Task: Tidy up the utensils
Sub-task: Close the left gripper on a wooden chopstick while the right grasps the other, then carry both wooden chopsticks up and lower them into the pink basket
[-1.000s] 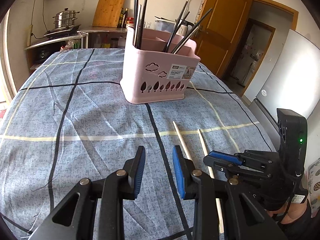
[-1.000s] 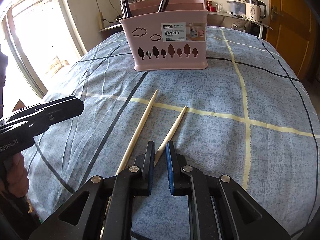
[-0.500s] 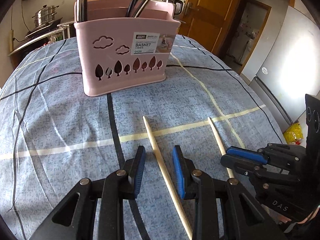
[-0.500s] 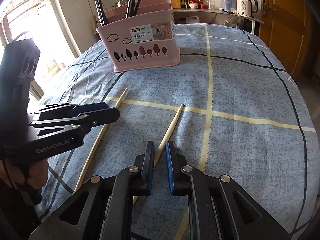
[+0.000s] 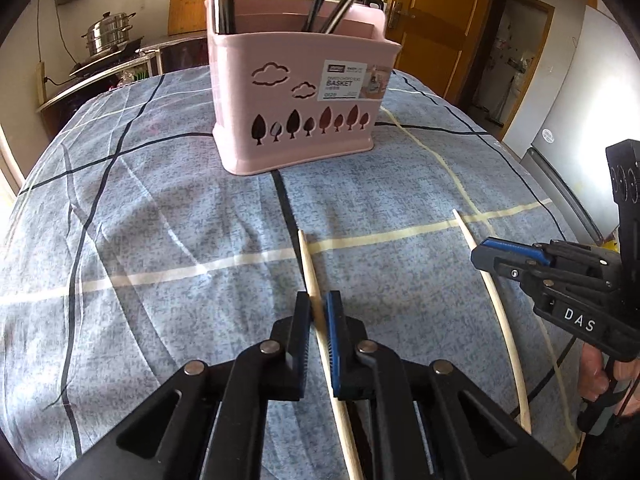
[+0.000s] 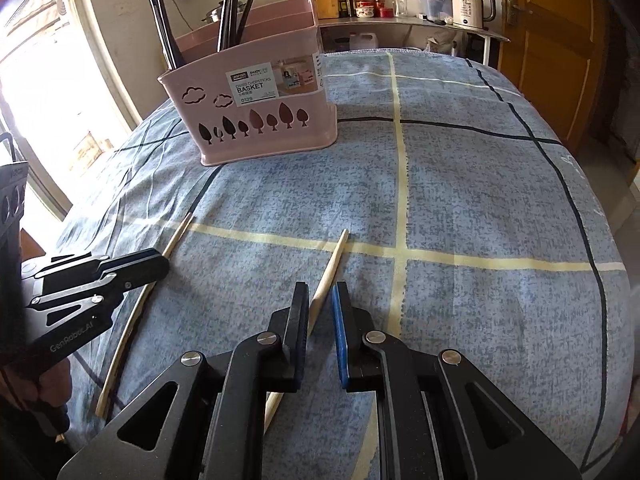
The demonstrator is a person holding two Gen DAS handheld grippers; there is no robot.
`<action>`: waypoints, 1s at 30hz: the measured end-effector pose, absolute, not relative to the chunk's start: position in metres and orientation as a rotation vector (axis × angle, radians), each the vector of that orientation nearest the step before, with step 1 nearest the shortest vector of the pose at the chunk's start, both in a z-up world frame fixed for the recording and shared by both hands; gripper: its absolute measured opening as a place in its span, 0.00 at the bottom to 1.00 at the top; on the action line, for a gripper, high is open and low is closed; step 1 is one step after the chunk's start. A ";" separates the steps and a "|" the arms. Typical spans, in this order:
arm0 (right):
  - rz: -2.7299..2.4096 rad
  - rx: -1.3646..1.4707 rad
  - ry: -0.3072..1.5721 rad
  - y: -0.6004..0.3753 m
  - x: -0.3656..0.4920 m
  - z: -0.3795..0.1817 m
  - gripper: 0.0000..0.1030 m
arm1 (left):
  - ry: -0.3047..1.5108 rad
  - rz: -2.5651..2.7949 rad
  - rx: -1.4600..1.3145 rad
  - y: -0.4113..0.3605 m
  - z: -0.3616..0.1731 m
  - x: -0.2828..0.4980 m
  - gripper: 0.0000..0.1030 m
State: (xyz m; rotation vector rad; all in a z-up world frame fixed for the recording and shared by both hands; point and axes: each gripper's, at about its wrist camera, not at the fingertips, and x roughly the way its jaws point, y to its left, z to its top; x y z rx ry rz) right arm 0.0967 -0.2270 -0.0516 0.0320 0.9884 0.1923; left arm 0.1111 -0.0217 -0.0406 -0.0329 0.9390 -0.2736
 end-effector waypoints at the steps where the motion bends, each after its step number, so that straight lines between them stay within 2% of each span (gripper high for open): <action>1: 0.189 0.026 0.991 -0.226 0.098 -0.052 0.12 | 0.945 -0.274 -0.045 -0.020 -0.041 0.113 0.09; 3: 0.185 0.009 0.994 -0.222 0.103 -0.053 0.12 | 0.954 -0.270 -0.050 -0.021 -0.041 0.120 0.12; 5: 0.176 0.002 0.997 -0.220 0.106 -0.053 0.12 | 0.956 -0.273 -0.052 -0.022 -0.041 0.127 0.21; 11: 0.162 -0.019 0.997 -0.215 0.110 -0.053 0.11 | 0.954 -0.256 -0.033 -0.032 -0.041 0.143 0.23; 12: 0.165 -0.020 0.996 -0.215 0.110 -0.053 0.10 | 0.953 -0.252 -0.022 -0.034 -0.041 0.142 0.22; 14: 0.170 -0.011 0.997 -0.216 0.111 -0.053 0.08 | 0.951 -0.248 -0.014 -0.035 -0.041 0.142 0.09; 15: 0.173 -0.009 0.998 -0.216 0.112 -0.053 0.07 | 0.953 -0.247 -0.020 -0.034 -0.041 0.142 0.07; 22: 0.207 0.011 0.936 -0.212 0.105 -0.033 0.06 | 0.946 -0.260 -0.041 -0.027 -0.032 0.136 0.06; 30: 0.227 0.014 0.798 -0.211 0.097 0.017 0.06 | 0.830 -0.296 -0.058 -0.016 0.015 0.121 0.06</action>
